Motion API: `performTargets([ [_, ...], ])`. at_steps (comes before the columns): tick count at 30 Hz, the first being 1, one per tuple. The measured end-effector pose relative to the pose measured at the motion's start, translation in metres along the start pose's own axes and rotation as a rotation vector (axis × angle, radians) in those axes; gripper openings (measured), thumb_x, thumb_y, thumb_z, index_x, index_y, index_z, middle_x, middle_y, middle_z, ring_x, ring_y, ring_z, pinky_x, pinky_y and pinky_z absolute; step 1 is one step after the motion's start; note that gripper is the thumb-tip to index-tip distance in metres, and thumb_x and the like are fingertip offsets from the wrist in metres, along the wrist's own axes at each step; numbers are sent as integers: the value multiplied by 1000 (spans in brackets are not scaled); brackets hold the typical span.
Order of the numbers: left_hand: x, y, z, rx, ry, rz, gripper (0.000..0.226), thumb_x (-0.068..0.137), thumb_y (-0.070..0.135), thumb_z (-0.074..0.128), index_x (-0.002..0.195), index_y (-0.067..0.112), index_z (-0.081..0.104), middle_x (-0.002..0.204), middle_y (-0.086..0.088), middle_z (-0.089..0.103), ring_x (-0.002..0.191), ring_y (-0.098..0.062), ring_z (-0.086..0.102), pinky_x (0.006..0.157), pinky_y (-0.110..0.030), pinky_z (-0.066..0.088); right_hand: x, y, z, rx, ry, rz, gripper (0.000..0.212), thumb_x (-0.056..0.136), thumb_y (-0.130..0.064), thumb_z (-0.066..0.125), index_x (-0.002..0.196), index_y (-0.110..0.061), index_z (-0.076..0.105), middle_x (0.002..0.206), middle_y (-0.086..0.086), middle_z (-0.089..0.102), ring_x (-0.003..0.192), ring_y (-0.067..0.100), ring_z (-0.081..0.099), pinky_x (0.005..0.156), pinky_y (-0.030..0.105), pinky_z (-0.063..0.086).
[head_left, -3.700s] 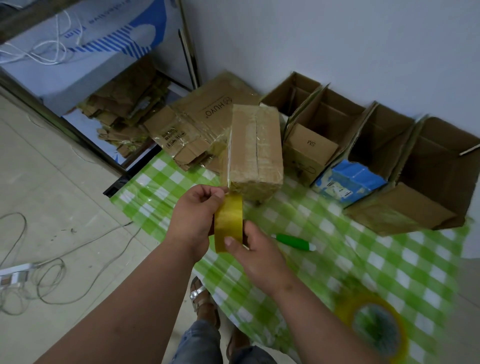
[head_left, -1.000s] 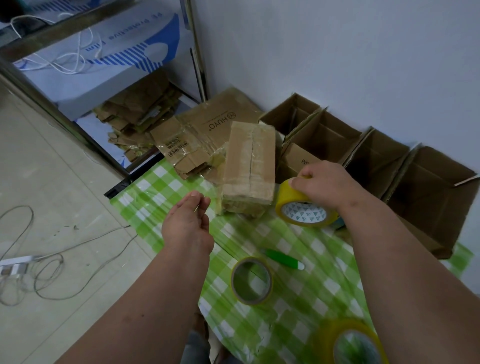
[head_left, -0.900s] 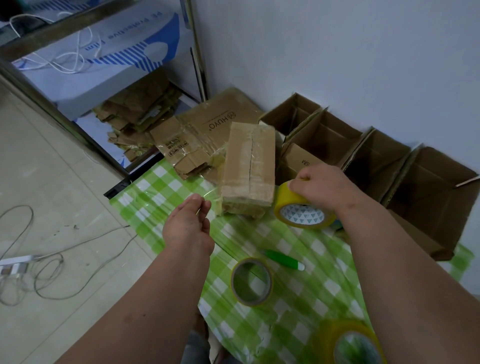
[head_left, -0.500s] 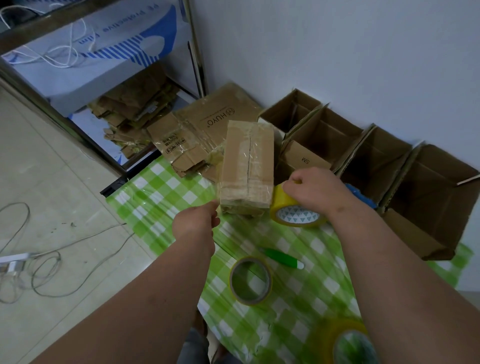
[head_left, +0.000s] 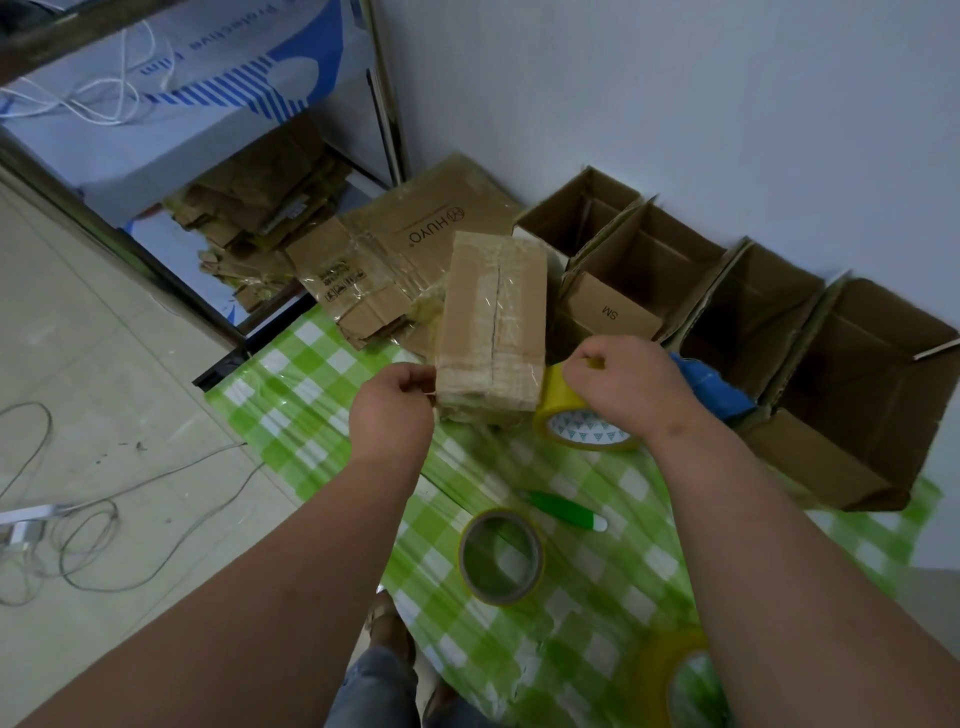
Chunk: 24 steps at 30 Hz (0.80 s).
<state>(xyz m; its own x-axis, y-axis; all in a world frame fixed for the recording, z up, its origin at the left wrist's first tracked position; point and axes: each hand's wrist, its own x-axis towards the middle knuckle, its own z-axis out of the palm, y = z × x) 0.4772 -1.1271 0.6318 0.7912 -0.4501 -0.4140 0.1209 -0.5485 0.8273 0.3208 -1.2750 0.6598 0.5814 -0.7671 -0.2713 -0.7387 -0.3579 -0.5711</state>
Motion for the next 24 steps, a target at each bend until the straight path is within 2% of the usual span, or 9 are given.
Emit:
performTargets([
  [3,-6,1,-1,-18,-25,24,24,89,26,45,81,24,67,75,4,67,71,-17,60,65,-38,50,-3,1,3,55,7,20,17,87,-30,54,84,-24,70,79,-8,63,81,15,59,71,36,51],
  [5,-5,-1,-1,87,-63,56,25,86,47,55,85,24,65,74,11,64,65,-6,59,58,-28,45,-5,3,5,34,12,37,17,87,-32,53,82,-26,68,78,-8,63,79,16,59,75,38,51],
  [7,-1,0,3,219,-75,86,30,83,56,63,87,27,62,79,14,63,70,-3,58,55,-25,40,-5,3,10,-89,31,27,20,88,-34,48,80,-26,64,74,-9,60,74,15,56,80,39,41],
  [10,5,5,7,278,-18,71,40,79,62,66,79,23,58,73,8,61,69,-10,58,54,-27,38,-4,-2,18,-240,90,13,24,87,-36,41,75,-25,58,75,-5,58,73,16,53,80,40,27],
  [14,9,8,9,220,-7,15,47,75,64,68,74,18,58,70,1,61,67,-16,58,55,-29,39,-4,-6,32,-368,173,70,47,82,-67,30,72,-28,54,72,-8,52,72,18,50,79,42,25],
  [17,10,11,8,72,-35,-54,51,74,55,77,79,6,65,75,-6,67,69,-20,60,62,-35,46,2,-8,34,-433,134,157,66,72,-89,24,68,-27,49,66,-7,52,68,19,47,82,46,28],
  [20,11,13,5,-37,-75,-133,40,75,43,82,74,6,70,75,-8,70,73,-21,63,70,-36,51,11,-5,28,-368,11,197,57,78,-83,32,74,-29,50,71,-8,52,78,21,49,89,49,28],
  [22,11,10,2,-40,-115,-165,31,79,39,80,68,12,70,75,-7,71,75,-21,65,71,-31,51,13,-3,25,-343,-49,174,44,88,-69,39,79,-29,53,75,-8,53,85,22,52,86,47,25],
  [24,9,2,0,-5,-164,-176,28,84,39,76,70,15,71,83,-8,73,81,-21,66,75,-32,52,12,1,23,-328,-90,150,30,94,-55,42,83,-30,54,76,-10,52,93,23,55,91,48,28],
])
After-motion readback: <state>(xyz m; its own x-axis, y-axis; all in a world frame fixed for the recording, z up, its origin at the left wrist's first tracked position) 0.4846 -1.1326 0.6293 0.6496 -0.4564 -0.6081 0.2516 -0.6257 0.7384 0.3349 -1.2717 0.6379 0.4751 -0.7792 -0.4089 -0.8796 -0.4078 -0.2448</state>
